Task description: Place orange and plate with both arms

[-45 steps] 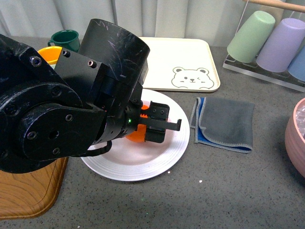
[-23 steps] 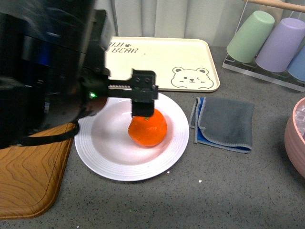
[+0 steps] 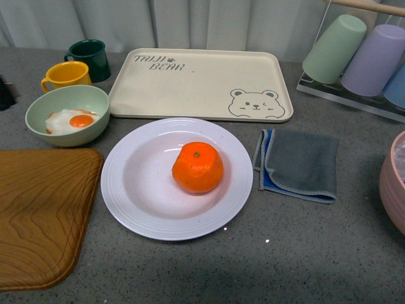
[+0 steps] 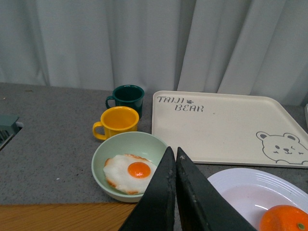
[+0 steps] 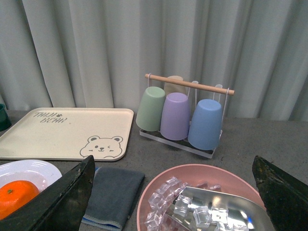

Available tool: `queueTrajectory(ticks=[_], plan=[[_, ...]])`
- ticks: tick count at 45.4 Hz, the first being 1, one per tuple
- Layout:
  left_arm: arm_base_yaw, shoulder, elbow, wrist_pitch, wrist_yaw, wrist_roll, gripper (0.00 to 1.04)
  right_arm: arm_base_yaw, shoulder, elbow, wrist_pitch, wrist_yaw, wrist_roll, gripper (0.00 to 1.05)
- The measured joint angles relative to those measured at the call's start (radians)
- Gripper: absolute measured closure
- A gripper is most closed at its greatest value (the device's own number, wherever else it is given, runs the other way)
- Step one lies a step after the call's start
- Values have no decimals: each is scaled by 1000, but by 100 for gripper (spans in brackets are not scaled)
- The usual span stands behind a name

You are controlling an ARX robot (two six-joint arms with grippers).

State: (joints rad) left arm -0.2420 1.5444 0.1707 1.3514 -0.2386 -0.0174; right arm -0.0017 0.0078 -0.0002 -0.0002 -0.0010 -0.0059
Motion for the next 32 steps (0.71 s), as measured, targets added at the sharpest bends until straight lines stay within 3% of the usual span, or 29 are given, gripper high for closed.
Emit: queueTrajectory(ticks=[20, 26, 32], plan=[[115, -407, -134, -268, 116, 9, 101, 0, 0, 0, 0, 0, 0, 9], [146, -636, -137, -501, 146, 9, 101, 0, 0, 0, 0, 0, 0, 9], [223, -757, -147, -596, 233, 10, 101, 0, 0, 0, 0, 0, 0, 9]])
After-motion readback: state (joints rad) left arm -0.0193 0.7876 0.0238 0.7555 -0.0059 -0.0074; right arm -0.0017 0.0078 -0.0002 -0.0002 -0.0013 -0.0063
